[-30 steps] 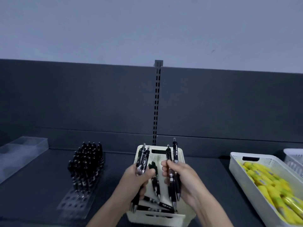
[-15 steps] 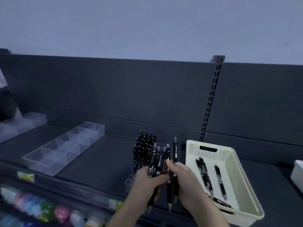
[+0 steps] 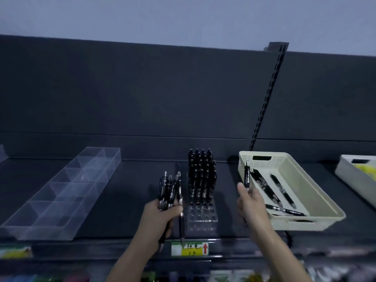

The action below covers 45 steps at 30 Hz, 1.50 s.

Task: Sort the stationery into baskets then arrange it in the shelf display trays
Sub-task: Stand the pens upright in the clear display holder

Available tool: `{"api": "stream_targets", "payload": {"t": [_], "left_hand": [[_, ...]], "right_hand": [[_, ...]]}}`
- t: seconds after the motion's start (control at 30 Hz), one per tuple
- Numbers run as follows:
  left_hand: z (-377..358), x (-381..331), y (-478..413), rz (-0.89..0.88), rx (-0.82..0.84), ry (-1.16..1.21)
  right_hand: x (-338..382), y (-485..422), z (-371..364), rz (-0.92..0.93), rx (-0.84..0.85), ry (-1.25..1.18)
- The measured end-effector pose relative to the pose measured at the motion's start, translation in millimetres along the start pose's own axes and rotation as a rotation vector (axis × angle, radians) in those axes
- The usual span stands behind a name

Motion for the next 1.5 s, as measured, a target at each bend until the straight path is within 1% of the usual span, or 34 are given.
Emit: {"api": "stream_targets", "payload": {"t": [0.03, 0.13, 0.27, 0.37, 0.43, 0.5, 0.63, 0.7, 0.83, 1.0, 1.13, 1.2, 1.23, 1.3, 1.33, 1.4, 1.43, 1.5], "left_hand": [[2.3, 0.9, -2.2, 0.001, 0.001, 0.002], [6.9, 2.1, -6.7, 0.008, -0.007, 0.015], [13.9, 0.8, -6.7, -0.001, -0.019, -0.003], [19.2, 1.1, -7.3, -0.014, -0.041, 0.008], [20.9, 0.5, -6.1, -0.021, -0.048, 0.015], [23.4, 1.0, -5.1, -0.028, -0.056, 0.022], [31.6, 2.9, -2.6, -0.034, -0.069, 0.034], [34.4, 4.7, -2.8, -0.032, -0.077, 0.037], [31.9, 6.5, -3.2, -0.022, -0.061, 0.047], [31.1, 4.5, -3.1, -0.023, -0.051, 0.050], [29.9, 0.9, -2.8, -0.019, -0.031, 0.056], [28.8, -1.2, -2.7, -0.014, -0.015, 0.058], [27.7, -2.2, -2.8, -0.009, -0.004, 0.054], [22.8, -4.2, -3.4, 0.003, 0.029, 0.043], [18.9, -5.3, -3.8, 0.007, 0.050, 0.033], [8.9, -7.4, -4.0, 0.011, 0.099, 0.002], [3.6, -8.0, -3.7, 0.011, 0.121, -0.022], [-5.8, -9.4, -1.3, 0.004, 0.158, -0.064]], "right_hand": [[-3.1, -3.3, 4.0, -0.010, -0.019, 0.036], [-4.4, -8.3, -1.5, -0.003, 0.005, -0.019], [10.9, 0.1, -24.9, 0.126, 0.154, 0.004], [15.7, -2.0, -41.5, 0.168, 0.215, -0.025], [18.3, -7.2, -51.1, 0.202, 0.240, 0.013], [19.5, -12.6, -59.4, 0.266, 0.228, 0.133], [16.3, -16.1, -76.1, 0.435, 0.227, 0.539], [12.0, -14.0, -83.4, 0.479, 0.246, 0.691], [-2.3, -10.3, -96.8, 0.476, 0.299, 0.799], [-7.0, -10.6, -100.7, 0.468, 0.285, 0.834], [-7.9, -9.1, -96.7, 0.449, 0.322, 0.831], [-4.2, -8.2, -88.7, 0.454, 0.294, 0.799], [1.3, -6.8, -83.1, 0.478, 0.244, 0.740], [15.4, -0.1, -72.8, 0.519, 0.164, 0.529], [20.8, 4.0, -71.4, 0.501, 0.178, 0.411], [26.5, 12.3, -77.1, 0.416, 0.297, 0.212], [26.6, 15.5, -81.6, 0.379, 0.354, 0.162], [23.8, 18.3, -85.6, 0.335, 0.405, 0.122]]}}
Point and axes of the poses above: each hand's wrist, its own y-axis away from the middle knuckle, its own z-axis out of the back of the hand, x = y × z, the point moved 5 cm from there along -y, towards the middle knuckle, and after that the axes turned 11 degrees about z, right-handed, at the moved point
